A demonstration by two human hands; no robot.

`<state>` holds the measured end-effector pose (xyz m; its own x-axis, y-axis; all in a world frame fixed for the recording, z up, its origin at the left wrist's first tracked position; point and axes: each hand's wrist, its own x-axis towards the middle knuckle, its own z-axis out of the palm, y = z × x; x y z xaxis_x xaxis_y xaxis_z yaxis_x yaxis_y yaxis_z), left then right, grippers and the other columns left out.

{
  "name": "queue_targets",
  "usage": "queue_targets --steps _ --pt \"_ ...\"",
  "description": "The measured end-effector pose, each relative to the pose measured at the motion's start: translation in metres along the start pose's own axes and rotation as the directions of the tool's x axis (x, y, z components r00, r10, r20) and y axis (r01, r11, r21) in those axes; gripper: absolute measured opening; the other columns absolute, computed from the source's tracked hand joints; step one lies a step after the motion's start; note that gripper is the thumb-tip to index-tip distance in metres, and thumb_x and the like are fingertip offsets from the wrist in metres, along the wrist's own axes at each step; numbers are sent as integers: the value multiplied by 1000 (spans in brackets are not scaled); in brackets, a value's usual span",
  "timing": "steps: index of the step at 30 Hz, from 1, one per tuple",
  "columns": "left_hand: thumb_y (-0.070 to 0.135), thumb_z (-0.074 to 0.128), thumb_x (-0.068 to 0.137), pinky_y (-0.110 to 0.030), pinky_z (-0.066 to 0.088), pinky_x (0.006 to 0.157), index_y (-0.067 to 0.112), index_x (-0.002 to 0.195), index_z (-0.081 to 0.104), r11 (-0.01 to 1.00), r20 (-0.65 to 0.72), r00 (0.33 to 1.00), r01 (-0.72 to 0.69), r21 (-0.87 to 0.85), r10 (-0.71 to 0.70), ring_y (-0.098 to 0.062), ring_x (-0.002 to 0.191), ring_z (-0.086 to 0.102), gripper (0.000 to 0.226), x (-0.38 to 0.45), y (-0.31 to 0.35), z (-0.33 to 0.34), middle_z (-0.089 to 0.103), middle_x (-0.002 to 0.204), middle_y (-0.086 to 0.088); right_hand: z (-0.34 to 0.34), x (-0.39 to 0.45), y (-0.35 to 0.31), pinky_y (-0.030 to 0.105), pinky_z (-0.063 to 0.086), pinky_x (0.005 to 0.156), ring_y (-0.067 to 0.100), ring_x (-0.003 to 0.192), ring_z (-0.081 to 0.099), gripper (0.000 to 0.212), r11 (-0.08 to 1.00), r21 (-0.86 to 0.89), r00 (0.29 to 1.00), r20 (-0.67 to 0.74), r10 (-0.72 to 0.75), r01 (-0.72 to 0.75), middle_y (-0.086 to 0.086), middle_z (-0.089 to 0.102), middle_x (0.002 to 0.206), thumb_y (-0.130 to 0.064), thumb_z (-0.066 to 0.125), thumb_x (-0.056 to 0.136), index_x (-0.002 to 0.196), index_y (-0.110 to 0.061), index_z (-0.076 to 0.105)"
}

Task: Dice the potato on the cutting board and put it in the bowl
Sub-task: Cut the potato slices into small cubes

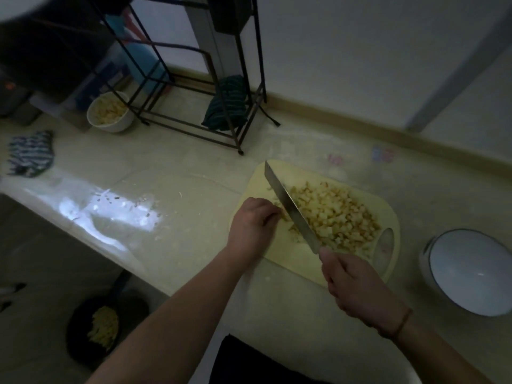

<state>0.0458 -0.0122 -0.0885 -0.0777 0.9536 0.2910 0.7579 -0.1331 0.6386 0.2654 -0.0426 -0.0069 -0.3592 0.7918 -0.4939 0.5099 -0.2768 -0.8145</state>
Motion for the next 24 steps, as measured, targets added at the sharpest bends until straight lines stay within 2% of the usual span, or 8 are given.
queue_targets --steps 2,4,6,7,9,11,15,24 --pt "8 66 86 -36 52 77 6 92 76 997 -103 993 45 -58 -51 -23 89 64 12 -2 2 -7 69 94 -7 -5 1 3 32 34 52 12 47 45 64 969 -222 991 -57 -125 109 2 46 50 -66 31 85 61 -8 46" --pt "10 56 88 -40 52 84 4 97 71 988 -302 945 97 -118 -128 -27 97 60 19 -3 4 -21 62 102 -13 -8 1 6 31 35 55 11 55 53 61 910 -388 976 -91 -197 148 -1 51 52 -69 27 83 62 -16 49" --pt "10 57 84 -41 48 88 6 101 65 997 -387 922 -12 -80 -20 -28 102 55 19 2 10 -39 57 106 -15 -8 1 8 33 38 57 15 62 59 56 836 -531 970 -99 -224 139 -4 55 58 -72 22 82 68 -24 46" --pt "12 59 82 -42 46 89 8 100 65 990 -340 933 -138 -37 117 -28 102 54 19 6 14 -47 58 105 -13 -7 2 9 35 40 58 18 67 61 54 789 -599 966 -96 -240 136 -3 59 63 -71 20 82 73 -26 47" --pt "20 63 82 -43 43 89 12 93 68 922 -87 918 -388 19 388 -27 99 57 14 14 22 -60 64 101 -5 -6 4 12 35 43 59 20 71 64 55 708 -692 955 -95 -281 140 0 65 73 -71 16 84 82 -27 50" --pt "28 67 86 -42 43 86 16 85 71 866 174 857 -498 44 484 -25 94 60 13 21 25 -64 66 93 1 -5 5 15 35 44 57 20 69 65 55 659 -734 941 -79 -328 168 1 66 75 -72 12 83 81 -29 46" --pt "36 70 90 -29 44 83 14 86 74 878 330 829 -478 -1 452 -22 90 60 23 25 22 -57 65 91 -1 -4 4 11 32 35 56 18 71 65 53 599 -779 931 -58 -361 184 0 67 78 -69 13 86 82 -28 46" --pt "59 51 91 -37 52 88 10 118 72 933 603 754 -357 44 260 -21 105 60 59 42 37 -50 65 115 -6 5 1 -10 29 34 57 17 77 66 59 543 -825 930 -64 -362 155 1 69 87 -66 17 91 99 -24 57"
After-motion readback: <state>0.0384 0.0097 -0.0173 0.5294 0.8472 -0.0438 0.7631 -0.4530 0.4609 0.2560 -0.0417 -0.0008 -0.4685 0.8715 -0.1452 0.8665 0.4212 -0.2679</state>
